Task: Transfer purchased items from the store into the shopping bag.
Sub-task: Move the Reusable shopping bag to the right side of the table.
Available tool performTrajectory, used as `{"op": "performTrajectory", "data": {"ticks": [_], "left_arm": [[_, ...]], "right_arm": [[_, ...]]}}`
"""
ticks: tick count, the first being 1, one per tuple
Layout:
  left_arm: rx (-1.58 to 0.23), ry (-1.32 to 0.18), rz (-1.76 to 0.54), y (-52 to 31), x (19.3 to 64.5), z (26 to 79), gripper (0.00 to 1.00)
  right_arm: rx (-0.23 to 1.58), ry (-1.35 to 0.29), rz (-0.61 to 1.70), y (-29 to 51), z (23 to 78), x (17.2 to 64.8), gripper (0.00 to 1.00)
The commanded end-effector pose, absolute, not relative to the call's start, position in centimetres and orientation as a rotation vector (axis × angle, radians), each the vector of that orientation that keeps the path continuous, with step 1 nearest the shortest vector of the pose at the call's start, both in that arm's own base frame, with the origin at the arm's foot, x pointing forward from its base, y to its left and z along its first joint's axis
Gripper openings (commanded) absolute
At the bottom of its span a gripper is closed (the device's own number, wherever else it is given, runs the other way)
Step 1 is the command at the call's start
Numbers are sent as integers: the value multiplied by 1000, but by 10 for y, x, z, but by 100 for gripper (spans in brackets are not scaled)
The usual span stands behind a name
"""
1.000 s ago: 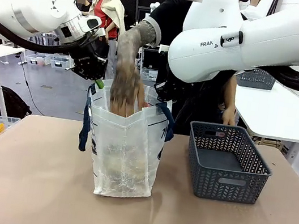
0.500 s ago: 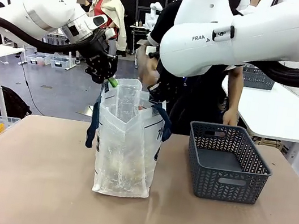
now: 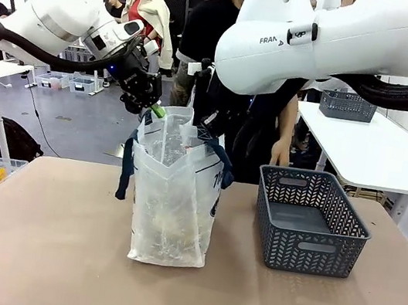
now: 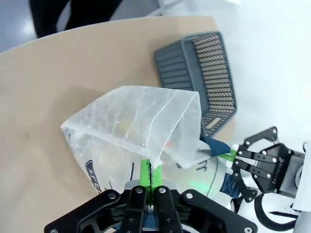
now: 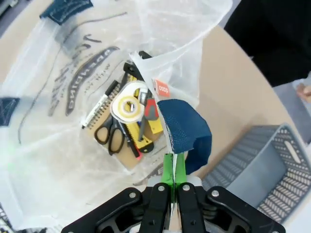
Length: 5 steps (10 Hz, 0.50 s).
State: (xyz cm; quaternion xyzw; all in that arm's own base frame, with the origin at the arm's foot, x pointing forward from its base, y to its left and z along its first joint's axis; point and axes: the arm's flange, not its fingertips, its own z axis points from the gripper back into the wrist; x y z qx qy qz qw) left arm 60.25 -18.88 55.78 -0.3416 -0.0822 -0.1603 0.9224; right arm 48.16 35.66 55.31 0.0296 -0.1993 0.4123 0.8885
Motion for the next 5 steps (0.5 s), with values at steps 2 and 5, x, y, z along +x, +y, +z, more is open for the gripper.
{"op": "performTrajectory", "data": {"ticks": [2, 5], "left_arm": [[-829, -143, -383, -179, 610, 561, 6], [-862, -136, -396, -182, 613, 560, 41]], "right_arm": [[113, -447, 908, 363, 564, 496, 0], [99, -443, 942, 374, 566, 500, 0]]}}
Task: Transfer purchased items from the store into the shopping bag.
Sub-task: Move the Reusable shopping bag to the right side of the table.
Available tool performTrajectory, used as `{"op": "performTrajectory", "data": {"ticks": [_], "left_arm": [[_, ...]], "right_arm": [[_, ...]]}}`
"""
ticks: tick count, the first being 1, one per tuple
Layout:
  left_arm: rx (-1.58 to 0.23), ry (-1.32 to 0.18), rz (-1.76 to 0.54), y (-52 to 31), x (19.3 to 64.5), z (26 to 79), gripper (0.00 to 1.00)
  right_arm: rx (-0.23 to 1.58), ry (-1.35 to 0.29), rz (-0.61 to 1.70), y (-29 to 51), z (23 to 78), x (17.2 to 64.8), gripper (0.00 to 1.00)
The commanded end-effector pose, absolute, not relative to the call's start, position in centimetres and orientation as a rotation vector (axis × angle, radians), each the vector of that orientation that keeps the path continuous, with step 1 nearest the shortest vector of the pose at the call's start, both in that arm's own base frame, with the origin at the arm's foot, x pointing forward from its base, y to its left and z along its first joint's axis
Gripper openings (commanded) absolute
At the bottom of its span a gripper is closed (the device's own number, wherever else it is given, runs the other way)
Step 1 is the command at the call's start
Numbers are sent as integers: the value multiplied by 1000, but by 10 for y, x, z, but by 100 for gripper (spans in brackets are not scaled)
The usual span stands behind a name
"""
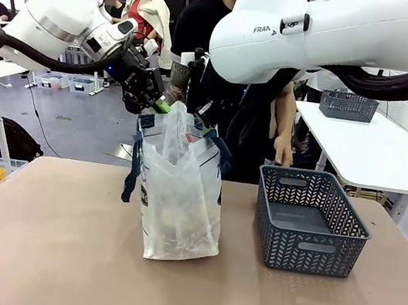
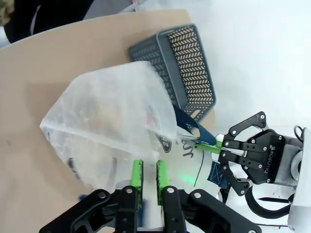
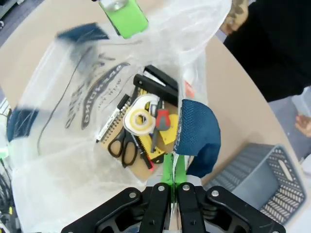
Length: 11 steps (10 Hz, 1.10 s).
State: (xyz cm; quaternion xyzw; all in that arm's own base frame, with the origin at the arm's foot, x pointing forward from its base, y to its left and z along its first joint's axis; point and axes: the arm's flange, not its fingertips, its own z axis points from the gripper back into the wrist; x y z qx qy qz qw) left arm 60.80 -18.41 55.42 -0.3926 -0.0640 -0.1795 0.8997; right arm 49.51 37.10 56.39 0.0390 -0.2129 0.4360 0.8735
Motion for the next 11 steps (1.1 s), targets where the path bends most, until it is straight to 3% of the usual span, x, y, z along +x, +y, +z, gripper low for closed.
{"op": "performTrajectory", "data": {"ticks": [1, 7, 11], "left_arm": [[-901, -143, -405, -181, 616, 560, 41], [-878, -68, -318, -194, 634, 557, 41], [-764, -168, -305, -207, 622, 571, 41]], "right_arm": [[105, -436, 949, 375, 565, 504, 0], [110, -425, 1028, 386, 559, 508, 0], [112, -429, 1041, 389, 559, 510, 0]]}}
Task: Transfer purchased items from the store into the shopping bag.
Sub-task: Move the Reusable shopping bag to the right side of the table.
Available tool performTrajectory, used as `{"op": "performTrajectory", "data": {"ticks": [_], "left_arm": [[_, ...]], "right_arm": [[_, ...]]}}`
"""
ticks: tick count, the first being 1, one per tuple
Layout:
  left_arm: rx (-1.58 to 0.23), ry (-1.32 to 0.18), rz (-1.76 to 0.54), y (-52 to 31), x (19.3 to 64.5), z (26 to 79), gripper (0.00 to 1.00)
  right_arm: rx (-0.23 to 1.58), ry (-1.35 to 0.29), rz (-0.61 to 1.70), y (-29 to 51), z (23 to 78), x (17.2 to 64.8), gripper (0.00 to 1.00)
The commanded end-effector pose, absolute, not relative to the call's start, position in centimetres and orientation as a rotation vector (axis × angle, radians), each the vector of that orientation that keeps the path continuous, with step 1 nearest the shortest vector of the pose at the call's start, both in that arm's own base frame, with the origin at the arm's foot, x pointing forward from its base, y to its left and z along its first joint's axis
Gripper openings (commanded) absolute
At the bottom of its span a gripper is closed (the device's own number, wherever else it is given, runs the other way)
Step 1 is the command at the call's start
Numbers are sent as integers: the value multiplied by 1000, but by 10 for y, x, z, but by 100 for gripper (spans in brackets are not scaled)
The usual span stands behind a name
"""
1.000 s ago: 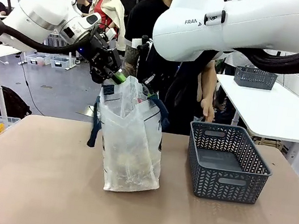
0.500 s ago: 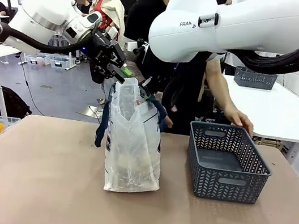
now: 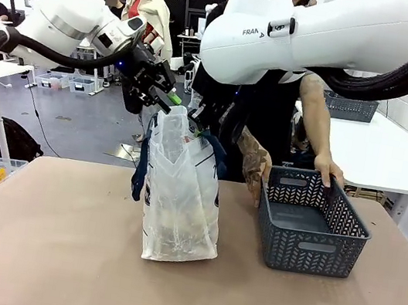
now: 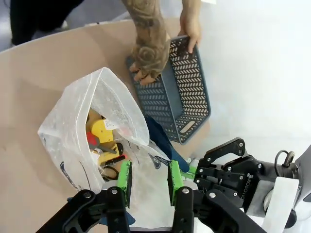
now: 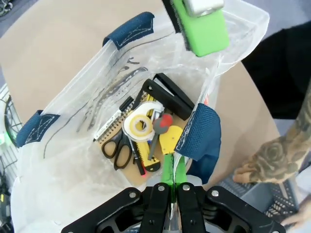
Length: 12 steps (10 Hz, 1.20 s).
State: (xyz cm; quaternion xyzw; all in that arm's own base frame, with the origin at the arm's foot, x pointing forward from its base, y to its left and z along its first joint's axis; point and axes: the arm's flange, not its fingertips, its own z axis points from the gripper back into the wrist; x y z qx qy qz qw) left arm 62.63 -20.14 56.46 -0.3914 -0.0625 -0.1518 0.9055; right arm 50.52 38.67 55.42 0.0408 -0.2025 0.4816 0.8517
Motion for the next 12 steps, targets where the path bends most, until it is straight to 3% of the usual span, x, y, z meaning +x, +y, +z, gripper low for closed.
{"op": "performTrajectory", "data": {"ticks": [1, 4, 7, 12], "left_arm": [[-742, -187, -292, -211, 617, 576, 41], [-614, -267, -163, -216, 611, 585, 98], [-556, -241, -46, -214, 627, 583, 98], [-530, -147, -78, -234, 643, 572, 98]], "right_arm": [[115, -427, 1041, 390, 559, 511, 0], [115, -423, 1041, 390, 558, 513, 0], [112, -424, 1044, 390, 557, 513, 0], [105, -424, 1047, 393, 556, 513, 0]]}}
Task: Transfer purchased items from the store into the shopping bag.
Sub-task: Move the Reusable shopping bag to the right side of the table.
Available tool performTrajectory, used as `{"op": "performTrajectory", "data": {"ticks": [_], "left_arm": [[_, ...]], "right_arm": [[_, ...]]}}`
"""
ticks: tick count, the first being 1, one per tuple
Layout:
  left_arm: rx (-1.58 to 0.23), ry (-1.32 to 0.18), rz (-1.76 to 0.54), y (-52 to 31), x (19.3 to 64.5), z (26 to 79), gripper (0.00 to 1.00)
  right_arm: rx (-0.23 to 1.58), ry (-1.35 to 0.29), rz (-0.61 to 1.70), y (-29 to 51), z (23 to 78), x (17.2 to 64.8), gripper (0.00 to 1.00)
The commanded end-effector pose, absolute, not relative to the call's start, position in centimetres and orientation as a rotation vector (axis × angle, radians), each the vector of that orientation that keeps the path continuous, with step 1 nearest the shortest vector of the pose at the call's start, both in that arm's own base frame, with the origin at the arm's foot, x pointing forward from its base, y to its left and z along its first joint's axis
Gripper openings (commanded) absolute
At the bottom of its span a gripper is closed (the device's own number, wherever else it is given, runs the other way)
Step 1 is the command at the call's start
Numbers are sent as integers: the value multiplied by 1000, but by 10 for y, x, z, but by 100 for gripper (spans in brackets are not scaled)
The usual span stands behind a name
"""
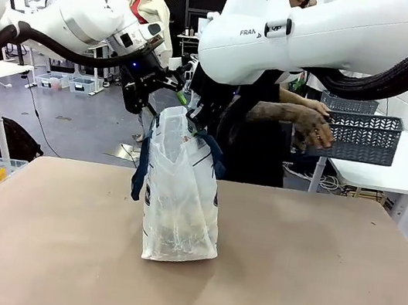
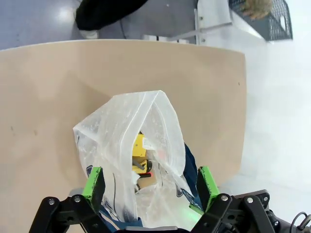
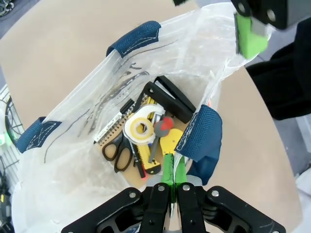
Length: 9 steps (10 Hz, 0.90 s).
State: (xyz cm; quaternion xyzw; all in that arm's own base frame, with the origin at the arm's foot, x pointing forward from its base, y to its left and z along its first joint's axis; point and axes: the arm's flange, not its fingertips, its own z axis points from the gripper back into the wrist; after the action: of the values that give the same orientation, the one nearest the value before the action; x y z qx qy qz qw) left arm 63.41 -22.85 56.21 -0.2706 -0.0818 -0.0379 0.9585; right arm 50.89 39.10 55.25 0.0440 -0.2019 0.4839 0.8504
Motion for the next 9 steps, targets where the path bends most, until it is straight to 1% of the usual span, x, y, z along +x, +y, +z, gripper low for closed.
{"op": "performTrajectory", "data": {"ticks": [1, 4, 9], "left_arm": [[-524, -121, -88, -239, 646, 570, 98], [-488, -76, -71, -247, 653, 562, 98], [-406, -80, -39, -261, 661, 552, 98]], "right_arm": [[99, -420, 1050, 396, 555, 512, 0], [76, -421, 1068, 405, 553, 507, 0], [63, -426, 1085, 411, 551, 503, 0]]}}
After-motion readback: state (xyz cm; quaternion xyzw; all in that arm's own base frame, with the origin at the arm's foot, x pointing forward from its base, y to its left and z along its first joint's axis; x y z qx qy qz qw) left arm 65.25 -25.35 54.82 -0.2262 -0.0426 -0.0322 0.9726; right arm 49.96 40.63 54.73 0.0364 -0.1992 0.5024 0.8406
